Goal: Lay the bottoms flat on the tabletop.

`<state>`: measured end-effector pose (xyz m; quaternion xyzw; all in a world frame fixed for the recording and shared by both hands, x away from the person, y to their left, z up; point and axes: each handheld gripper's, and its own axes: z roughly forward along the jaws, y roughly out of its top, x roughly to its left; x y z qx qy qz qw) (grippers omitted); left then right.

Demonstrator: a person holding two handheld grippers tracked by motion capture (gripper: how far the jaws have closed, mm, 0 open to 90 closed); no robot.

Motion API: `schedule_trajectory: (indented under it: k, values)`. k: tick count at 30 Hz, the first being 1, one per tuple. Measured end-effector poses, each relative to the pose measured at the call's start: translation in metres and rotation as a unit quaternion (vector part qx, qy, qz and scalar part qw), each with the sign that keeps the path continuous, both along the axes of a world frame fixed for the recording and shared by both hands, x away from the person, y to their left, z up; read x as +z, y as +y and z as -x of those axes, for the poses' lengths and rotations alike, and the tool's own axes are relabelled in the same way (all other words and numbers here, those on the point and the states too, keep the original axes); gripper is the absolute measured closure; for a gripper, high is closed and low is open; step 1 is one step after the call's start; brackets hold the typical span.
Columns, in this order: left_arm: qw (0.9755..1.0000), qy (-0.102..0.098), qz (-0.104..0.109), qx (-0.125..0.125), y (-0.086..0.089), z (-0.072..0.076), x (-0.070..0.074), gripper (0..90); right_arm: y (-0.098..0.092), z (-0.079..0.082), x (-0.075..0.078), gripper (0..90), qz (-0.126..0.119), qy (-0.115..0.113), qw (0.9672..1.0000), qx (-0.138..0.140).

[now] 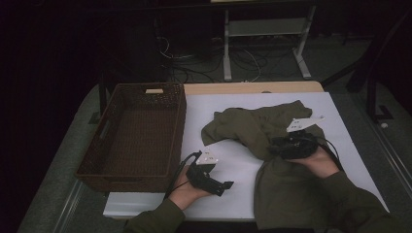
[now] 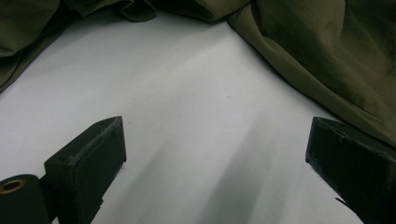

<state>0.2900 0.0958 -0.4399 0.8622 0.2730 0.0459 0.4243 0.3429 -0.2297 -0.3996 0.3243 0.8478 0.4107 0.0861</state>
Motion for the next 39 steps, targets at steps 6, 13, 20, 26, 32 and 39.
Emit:
schedule_trajectory:
  k: [6, 13, 20, 26, 32, 39]
  values:
    - [1.0000, -0.001, -0.001, 0.000, -0.001, 0.000, 0.000, 4.9, 0.011, -0.005, -0.014, 52.3, 0.039, 0.008, 0.9991, 0.013]
    - [1.0000, -0.001, -0.002, 0.000, -0.001, 0.001, 0.000, 5.1, 0.019, -0.009, -0.021, 81.8, 0.061, 0.006, 0.9978, 0.026]
    - [1.0000, -0.003, -0.003, 0.002, -0.001, -0.001, 0.000, 5.4, 0.024, -0.015, -0.010, 87.1, 0.025, -0.007, 0.9993, 0.026]
    - [1.0000, -0.004, -0.004, 0.002, 0.000, 0.000, 0.001, 5.5, 0.033, -0.025, 0.002, 87.0, -0.013, -0.016, 0.9993, 0.031]
    - [1.0000, -0.004, -0.002, 0.004, 0.001, -0.001, 0.001, 5.6, 0.050, -0.032, 0.006, 86.8, -0.025, -0.024, 0.9983, 0.048]
    - [1.0000, -0.004, -0.001, 0.006, 0.003, -0.001, 0.001, 5.7, 0.064, -0.037, 0.022, 87.0, -0.052, -0.046, 0.9961, 0.054]
